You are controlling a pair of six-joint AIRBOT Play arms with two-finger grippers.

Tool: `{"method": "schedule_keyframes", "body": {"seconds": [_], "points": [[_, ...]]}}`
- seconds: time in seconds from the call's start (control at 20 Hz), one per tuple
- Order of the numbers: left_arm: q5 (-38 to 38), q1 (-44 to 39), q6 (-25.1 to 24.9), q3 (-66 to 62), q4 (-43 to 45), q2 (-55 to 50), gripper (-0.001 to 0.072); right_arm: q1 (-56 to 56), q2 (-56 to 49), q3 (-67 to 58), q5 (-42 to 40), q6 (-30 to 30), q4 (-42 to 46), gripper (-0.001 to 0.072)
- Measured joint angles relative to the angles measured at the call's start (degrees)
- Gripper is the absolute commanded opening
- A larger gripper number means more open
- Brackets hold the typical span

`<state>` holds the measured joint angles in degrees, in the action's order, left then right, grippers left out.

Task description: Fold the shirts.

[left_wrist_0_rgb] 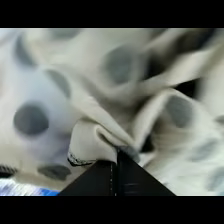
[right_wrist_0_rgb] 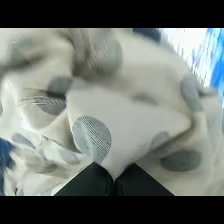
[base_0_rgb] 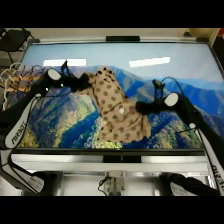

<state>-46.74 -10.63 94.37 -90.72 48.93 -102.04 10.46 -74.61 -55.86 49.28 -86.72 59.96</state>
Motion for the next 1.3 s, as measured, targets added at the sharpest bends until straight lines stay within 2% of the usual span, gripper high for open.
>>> {"method": "schedule_keyframes", "body": {"seconds": [0.25,0.4,0.5,0.65,0.75,0.85,1.0,1.15,1.2,1.25,1.3], "points": [[5.1,1.0,-5.1,-23.8,-4.4,5.0,0.0042,-3.4,-0.1,-23.5,-10.7,3.1,1.1,0.0058],[11.0,1.2,-11.0,-28.7,-6.9,14.1,0.0041,-4.0,0.2,-41.9,-13.7,7.5,1.3,0.0058],[11.8,1.8,-13.8,-24.7,-6.2,22.4,0.0041,-4.3,1.2,-50.0,-10.3,8.9,1.4,0.0058],[5.6,1.0,-13.3,-13.3,-0.3,34.3,0.0041,-4.2,3.2,-55.6,6.9,8.1,1.9,0.0058],[-0.2,-1.4,-9.1,-1.9,6.4,40.9,0.0041,-2.6,4.2,-53.7,22.6,6.4,5.5,0.0058],[-3.9,-5.3,-3.6,12.0,11.3,46.4,0.0041,0.3,6.7,-46.2,33.3,5.3,11.1,0.0058],[-4.3,-13.1,5.0,35.0,12.2,52.7,0.0042,3.3,12.1,-27.2,37.8,2.8,18.8,0.0058],[-1.3,-21.6,8.9,50.3,6.9,54.9,0.0053,4.6,16.0,-7.6,35.8,0.2,22.6,0.0066],[-0.7,-24.1,9.5,53.2,5.8,55.3,0.0196,4.8,16.7,-2.3,34.8,-0.8,24.5,0.0066],[0.4,-26.4,9.7,55.2,4.3,55.5,0.0439,4.9,17.2,1.7,33.7,-1.6,26.7,0.0066],[0.5,-27.8,9.8,56.3,3.8,55.6,0.0609,5.0,17.7,4.9,33.0,-2.6,28.8,0.0066]]}}
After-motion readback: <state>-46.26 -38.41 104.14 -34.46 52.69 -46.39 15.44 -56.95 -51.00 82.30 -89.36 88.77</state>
